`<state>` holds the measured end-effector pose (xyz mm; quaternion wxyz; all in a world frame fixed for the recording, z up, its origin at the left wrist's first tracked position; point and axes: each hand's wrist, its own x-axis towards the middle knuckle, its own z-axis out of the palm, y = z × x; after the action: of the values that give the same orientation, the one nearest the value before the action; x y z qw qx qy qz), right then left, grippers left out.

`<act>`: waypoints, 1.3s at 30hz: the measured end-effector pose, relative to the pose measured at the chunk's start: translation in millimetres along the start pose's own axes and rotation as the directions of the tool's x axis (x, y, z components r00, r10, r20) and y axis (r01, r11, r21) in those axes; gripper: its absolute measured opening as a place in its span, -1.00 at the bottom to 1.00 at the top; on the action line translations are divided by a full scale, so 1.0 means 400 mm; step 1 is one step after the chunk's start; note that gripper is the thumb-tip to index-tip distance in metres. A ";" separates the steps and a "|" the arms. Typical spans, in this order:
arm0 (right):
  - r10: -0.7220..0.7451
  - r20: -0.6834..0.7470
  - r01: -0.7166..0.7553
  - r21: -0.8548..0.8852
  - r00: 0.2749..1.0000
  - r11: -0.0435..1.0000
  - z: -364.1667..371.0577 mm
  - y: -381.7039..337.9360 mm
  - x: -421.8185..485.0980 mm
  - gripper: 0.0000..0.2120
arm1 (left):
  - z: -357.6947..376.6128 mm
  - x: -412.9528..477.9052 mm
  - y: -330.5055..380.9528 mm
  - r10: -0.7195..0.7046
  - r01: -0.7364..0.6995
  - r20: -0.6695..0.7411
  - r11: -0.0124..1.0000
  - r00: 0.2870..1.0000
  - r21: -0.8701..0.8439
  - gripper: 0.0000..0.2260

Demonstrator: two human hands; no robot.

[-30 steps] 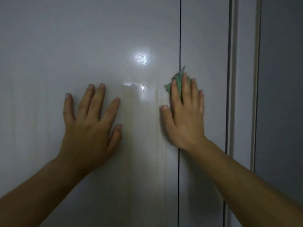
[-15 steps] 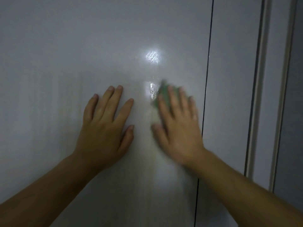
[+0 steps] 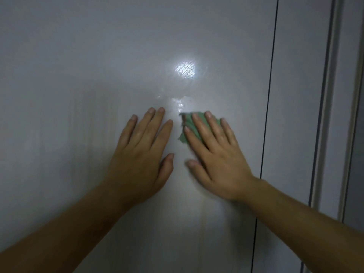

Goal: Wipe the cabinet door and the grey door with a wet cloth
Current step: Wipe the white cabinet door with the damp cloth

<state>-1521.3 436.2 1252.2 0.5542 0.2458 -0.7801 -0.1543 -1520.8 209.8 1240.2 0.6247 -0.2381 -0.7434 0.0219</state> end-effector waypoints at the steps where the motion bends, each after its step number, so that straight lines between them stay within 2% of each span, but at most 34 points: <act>1: -0.061 0.013 0.062 -0.011 0.998 0.998 0.001 0.004 -0.016 -0.37 | -0.005 -0.004 -0.009 0.004 -0.004 0.004 1.000 1.000 -0.013 -0.42; 3: -0.060 0.006 0.061 -0.024 0.998 0.998 -0.007 0.043 0.002 -0.38 | -0.019 -0.016 -0.031 0.000 0.000 0.002 1.000 1.000 0.004 -0.42; 5: 0.143 -0.043 -0.143 0.007 0.989 0.990 -0.022 0.082 0.059 -0.38 | -0.033 -0.029 -0.056 -0.010 0.010 -0.010 0.999 1.000 0.045 -0.44; 7: 0.393 -0.094 -0.385 0.085 0.915 0.919 -0.035 0.085 0.117 -0.37 | -0.045 -0.041 -0.080 -0.020 0.022 -0.024 0.998 1.000 0.066 -0.45; 8: 0.455 -0.108 -0.445 0.105 0.884 0.889 -0.034 0.062 0.133 -0.35 | -0.048 -0.048 -0.091 -0.026 0.028 -0.029 0.997 0.999 0.071 -0.46; 9: 0.452 -0.117 -0.443 0.099 0.884 0.891 -0.026 0.026 0.135 -0.34 | -0.049 -0.055 -0.102 -0.032 0.034 -0.029 0.996 0.999 0.078 -0.46; 10: 0.388 -0.111 -0.381 0.078 0.915 0.921 -0.014 -0.019 0.125 -0.33 | -0.049 -0.063 -0.112 -0.038 0.040 -0.025 0.996 0.999 0.085 -0.47; 12: 0.156 -0.059 -0.154 0.037 0.986 0.987 0.014 -0.107 0.079 -0.34 | -0.047 -0.079 -0.131 -0.037 0.037 -0.010 0.994 0.999 0.100 -0.45; 14: -0.031 -0.007 0.031 0.010 0.999 0.999 0.021 -0.130 0.045 -0.37 | -0.042 -0.086 -0.142 -0.018 0.018 0.004 0.993 1.000 0.114 -0.44; 15: -0.076 0.003 0.076 -0.004 0.997 0.997 0.015 -0.110 0.052 -0.39 | -0.039 -0.088 -0.145 -0.014 0.014 0.002 0.993 1.000 0.117 -0.44; 17: -0.019 -0.009 0.019 -0.033 1.000 0.999 -0.003 -0.054 0.105 -0.39 | -0.036 -0.086 -0.147 -0.016 0.017 -0.011 0.993 1.000 0.120 -0.44; 20: 0.314 -0.067 -0.308 0.079 0.947 0.948 -0.043 -0.006 0.203 -0.39 | -0.034 -0.084 -0.147 -0.011 0.012 -0.021 0.995 1.000 0.096 -0.44; 22: 0.401 -0.091 -0.391 0.110 0.911 0.914 -0.040 -0.058 0.223 -0.37 | -0.039 -0.087 -0.150 -0.012 0.014 -0.040 0.999 0.999 0.049 -0.45; 23: 0.356 -0.095 -0.349 0.089 0.930 0.933 -0.028 -0.100 0.211 -0.35 | -0.045 -0.091 -0.154 -0.011 0.012 -0.046 1.000 0.999 0.026 -0.45; 25: 0.141 -0.047 -0.139 0.028 0.989 0.990 0.002 -0.184 0.158 -0.35 | -0.061 -0.105 -0.175 -0.015 0.015 -0.055 1.000 0.998 0.006 -0.44; 28: -0.111 0.014 0.111 -0.021 0.994 0.994 0.016 -0.212 0.106 -0.40 | -0.088 -0.141 -0.232 -0.071 0.074 -0.071 0.996 0.995 0.043 -0.44; 30: -0.105 0.008 0.105 -0.038 0.994 0.994 0.005 -0.180 0.145 -0.41 | -0.102 -0.169 -0.273 -0.131 0.138 -0.078 0.987 0.988 0.083 -0.45; 32: 0.065 -0.032 -0.065 -0.004 0.997 0.998 -0.015 -0.151 0.219 -0.40 | -0.108 -0.192 -0.307 -0.172 0.179 -0.070 0.977 0.983 0.115 -0.46; 34: 0.290 -0.078 -0.284 0.080 0.954 0.955 -0.032 -0.157 0.286 -0.38 | -0.109 -0.208 -0.332 -0.195 0.200 -0.050 0.972 0.980 0.124 -0.46; 35: 0.356 -0.095 -0.345 0.110 0.930 0.932 -0.031 -0.181 0.304 -0.37 | -0.109 -0.213 -0.339 -0.199 0.202 -0.039 0.971 0.979 0.124 -0.46; 36: 0.361 -0.114 -0.348 0.116 0.926 0.930 -0.026 -0.216 0.309 -0.36 | -0.108 -0.215 -0.344 -0.198 0.200 -0.029 0.972 0.980 0.124 -0.46; 37: 0.303 -0.121 -0.293 0.095 0.945 0.951 -0.015 -0.258 0.300 -0.35 | -0.108 -0.218 -0.346 -0.194 0.195 -0.023 0.973 0.981 0.121 -0.45; 39: 0.071 -0.070 -0.069 0.022 0.995 0.997 0.016 -0.339 0.252 -0.35 | -0.107 -0.220 -0.352 -0.180 0.183 -0.031 0.976 0.983 0.115 -0.45</act>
<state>-1525.3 267.1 1259.9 0.5842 0.2290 -0.7696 -0.1183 -1517.1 40.2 1215.2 0.6444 -0.1324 -0.7531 0.0060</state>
